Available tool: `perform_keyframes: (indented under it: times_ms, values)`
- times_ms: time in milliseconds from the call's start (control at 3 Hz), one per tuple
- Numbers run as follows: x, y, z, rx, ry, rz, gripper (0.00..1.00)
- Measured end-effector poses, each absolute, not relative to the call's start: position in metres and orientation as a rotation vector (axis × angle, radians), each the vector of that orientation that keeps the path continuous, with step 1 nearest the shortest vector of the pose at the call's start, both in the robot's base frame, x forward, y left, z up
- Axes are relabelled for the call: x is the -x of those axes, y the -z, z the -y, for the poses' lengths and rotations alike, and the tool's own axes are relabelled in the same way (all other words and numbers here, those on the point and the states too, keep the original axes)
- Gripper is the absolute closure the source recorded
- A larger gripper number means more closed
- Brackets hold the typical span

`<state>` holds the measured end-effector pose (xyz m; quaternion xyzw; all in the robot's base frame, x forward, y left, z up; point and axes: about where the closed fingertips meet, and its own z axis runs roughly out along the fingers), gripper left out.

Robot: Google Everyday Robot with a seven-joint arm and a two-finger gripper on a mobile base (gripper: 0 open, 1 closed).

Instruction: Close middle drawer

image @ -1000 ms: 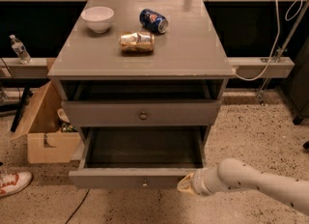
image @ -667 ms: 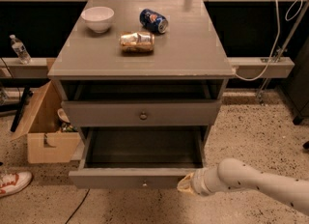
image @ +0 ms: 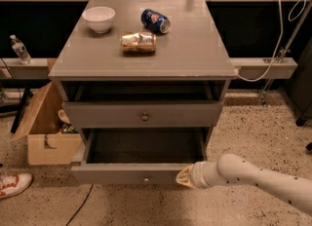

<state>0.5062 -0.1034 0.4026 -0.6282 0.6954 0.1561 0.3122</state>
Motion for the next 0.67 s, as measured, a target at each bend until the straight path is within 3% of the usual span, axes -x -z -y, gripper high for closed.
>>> perform_keyframes:
  times_ms: [667]
  values:
    - [-0.55,-0.403,0.081,1.677,-0.346,-1.675,1.0]
